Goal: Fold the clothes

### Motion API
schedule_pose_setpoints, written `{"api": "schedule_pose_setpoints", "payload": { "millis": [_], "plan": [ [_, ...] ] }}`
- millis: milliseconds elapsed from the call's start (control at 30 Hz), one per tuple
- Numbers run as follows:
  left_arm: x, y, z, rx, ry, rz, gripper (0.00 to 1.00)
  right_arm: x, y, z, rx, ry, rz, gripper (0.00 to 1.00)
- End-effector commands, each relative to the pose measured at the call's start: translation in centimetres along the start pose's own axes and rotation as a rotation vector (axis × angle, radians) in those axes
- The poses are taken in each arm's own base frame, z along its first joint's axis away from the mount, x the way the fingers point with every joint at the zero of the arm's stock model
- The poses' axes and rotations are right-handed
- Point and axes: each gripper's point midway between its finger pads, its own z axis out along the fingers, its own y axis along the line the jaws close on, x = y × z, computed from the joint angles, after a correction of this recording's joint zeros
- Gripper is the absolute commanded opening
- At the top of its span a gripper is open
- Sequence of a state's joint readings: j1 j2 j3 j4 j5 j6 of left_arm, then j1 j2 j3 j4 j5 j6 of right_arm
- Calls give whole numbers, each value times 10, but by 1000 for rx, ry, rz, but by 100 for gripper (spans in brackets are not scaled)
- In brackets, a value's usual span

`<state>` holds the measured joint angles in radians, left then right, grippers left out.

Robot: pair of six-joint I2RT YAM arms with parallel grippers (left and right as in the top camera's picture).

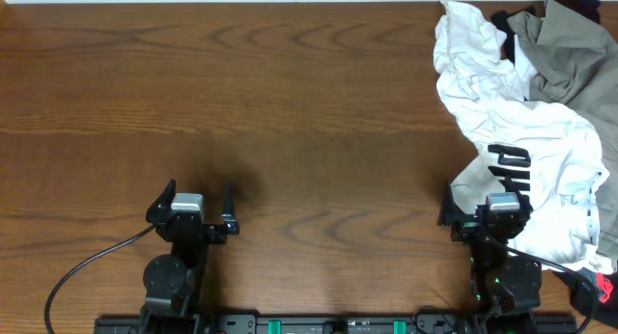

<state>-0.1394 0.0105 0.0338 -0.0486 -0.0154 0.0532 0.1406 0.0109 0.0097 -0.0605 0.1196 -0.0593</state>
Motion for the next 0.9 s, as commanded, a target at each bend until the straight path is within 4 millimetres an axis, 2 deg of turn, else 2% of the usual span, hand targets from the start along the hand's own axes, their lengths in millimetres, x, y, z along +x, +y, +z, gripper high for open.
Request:
{"api": "schedule_pose_setpoints", "payload": {
  "millis": [0,133,233,367,533,700,867],
  "plan": [
    [17,4,2,-24,40,10,98,1,2,0,-14,0,97,99],
    [17,4,2,-24,41,9,98,1,2,0,-14,1,186,99],
    [17,3,2,-20,40,2,98,-2,2,-1,-14,-3,191,99],
    [14,2,1,-18,38,-166,98,-13,0,-5,-13,3,195,99],
    [4,-23,-8,123,93,-278,98,-30,-6,-14,17,73,198,99],
    [-12,-36,-23,186,207,-325,98,-54,-9,-26,29,201,219,99],
    [-33,-35,-40,162,343,-324,98,-56,6,-40,-52,449,209,99]
  ]
}}
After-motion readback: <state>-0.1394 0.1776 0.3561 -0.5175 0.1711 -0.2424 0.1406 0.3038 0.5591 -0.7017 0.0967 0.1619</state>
